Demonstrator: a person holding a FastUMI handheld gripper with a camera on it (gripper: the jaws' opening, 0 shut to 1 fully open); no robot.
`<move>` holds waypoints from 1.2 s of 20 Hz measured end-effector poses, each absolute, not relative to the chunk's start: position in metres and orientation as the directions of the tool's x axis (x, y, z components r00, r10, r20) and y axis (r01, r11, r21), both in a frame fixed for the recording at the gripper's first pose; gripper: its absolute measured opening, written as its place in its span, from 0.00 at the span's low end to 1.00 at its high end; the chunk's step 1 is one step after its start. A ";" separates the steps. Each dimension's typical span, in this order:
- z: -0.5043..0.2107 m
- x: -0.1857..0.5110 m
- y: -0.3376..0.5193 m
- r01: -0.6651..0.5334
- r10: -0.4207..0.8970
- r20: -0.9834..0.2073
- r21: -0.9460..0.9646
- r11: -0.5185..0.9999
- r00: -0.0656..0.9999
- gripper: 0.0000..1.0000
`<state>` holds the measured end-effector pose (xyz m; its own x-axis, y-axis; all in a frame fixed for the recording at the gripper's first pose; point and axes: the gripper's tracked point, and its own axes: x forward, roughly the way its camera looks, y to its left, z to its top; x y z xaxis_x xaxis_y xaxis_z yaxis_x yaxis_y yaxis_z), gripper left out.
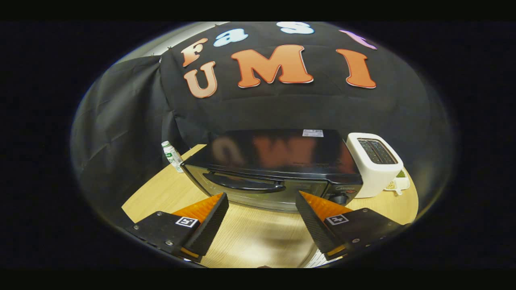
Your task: Open the toaster oven, put the food inside, and close the toaster oven door.
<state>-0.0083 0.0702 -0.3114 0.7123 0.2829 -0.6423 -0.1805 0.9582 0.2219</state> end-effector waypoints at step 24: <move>-0.276 -0.088 -0.127 0.143 0.011 -0.568 0.224 0.964 0.823 0.99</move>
